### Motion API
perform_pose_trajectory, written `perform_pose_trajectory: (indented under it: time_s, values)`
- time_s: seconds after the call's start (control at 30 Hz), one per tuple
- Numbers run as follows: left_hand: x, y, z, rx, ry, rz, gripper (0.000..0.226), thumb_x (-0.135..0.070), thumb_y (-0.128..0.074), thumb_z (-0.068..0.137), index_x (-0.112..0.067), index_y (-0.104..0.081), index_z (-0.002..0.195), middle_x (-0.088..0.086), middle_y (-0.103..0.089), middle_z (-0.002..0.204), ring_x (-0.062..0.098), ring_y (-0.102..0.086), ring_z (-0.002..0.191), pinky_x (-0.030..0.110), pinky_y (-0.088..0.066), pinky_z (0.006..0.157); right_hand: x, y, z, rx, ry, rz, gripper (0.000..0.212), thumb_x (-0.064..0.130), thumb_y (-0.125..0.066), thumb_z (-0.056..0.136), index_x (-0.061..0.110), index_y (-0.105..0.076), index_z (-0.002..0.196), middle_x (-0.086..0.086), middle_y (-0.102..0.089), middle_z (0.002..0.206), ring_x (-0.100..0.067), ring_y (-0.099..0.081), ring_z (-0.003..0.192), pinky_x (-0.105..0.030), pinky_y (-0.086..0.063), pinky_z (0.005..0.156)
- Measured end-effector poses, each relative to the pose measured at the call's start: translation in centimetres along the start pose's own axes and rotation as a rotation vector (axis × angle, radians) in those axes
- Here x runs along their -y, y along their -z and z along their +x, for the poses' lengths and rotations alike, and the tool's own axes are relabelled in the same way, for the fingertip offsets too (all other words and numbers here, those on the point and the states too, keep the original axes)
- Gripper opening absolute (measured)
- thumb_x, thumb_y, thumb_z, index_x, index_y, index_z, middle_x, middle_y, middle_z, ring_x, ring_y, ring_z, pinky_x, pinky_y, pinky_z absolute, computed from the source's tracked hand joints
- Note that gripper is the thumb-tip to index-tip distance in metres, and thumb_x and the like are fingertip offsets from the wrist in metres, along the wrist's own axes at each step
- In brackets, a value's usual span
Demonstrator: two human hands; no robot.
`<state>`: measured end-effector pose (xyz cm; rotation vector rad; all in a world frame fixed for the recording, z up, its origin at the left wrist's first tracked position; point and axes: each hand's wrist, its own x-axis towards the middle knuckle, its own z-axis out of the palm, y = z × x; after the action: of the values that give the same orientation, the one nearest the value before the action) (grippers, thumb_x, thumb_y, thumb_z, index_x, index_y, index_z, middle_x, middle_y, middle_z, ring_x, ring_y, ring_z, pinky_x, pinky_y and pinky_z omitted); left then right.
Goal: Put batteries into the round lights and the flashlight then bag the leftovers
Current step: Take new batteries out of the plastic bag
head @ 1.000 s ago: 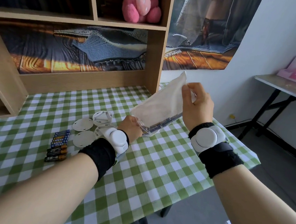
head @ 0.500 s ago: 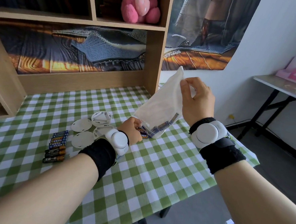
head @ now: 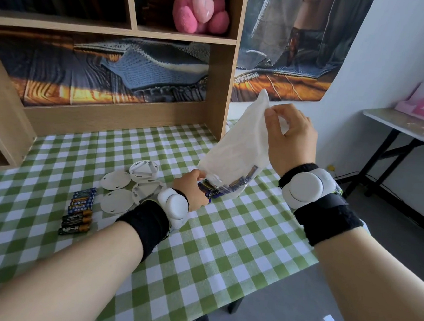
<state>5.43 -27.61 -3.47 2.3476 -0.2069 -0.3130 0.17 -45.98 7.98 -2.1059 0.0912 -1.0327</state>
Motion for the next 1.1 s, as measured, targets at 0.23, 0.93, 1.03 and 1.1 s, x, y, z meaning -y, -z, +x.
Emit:
perform_pose_trajectory:
  time_s: [0.23,0.93,1.03,1.1]
  values:
    - [-1.2,-0.2,0.2,0.074,-0.179,0.291,0.084,-0.028,-0.076,0.082,-0.015,-0.031,0.151,0.006,-0.034,0.156,0.025,-0.028,0.144,0.034,-0.028,0.113,-0.7,0.7,0.4,-0.002,-0.017,-0.017,0.02,0.034,-0.053,0.098,0.02,-0.067,0.098,0.01,-0.061,0.094,-0.022,-0.053,0.102,-0.025,-0.034,0.078]
    - [-0.2,0.8,0.4,0.032,-0.216,0.107,0.042,-0.028,-0.081,0.078,-0.027,-0.063,0.115,-0.002,-0.053,0.127,0.013,-0.053,0.113,0.018,-0.035,0.088,-1.1,0.8,0.7,0.004,-0.201,0.077,0.022,0.041,-0.048,0.099,0.026,-0.065,0.104,0.011,-0.065,0.105,-0.012,-0.053,0.1,-0.024,-0.035,0.081]
    - [0.2,1.2,0.0,0.046,-0.206,0.119,0.039,-0.029,-0.081,0.077,-0.029,-0.062,0.112,-0.004,-0.054,0.128,0.012,-0.053,0.114,0.018,-0.035,0.088,-0.8,0.2,0.6,0.029,-0.225,0.076,0.022,0.041,-0.047,0.1,0.028,-0.063,0.105,0.011,-0.064,0.105,-0.013,-0.052,0.1,-0.025,-0.035,0.081]
    - [0.6,1.0,-0.2,0.046,-0.195,0.125,0.045,-0.03,-0.082,0.077,-0.026,-0.061,0.117,-0.002,-0.054,0.13,0.015,-0.054,0.117,0.022,-0.04,0.092,-0.7,0.0,0.4,0.042,-0.232,0.078,0.022,0.041,-0.047,0.1,0.028,-0.063,0.106,0.01,-0.064,0.107,-0.014,-0.053,0.101,-0.026,-0.036,0.082]
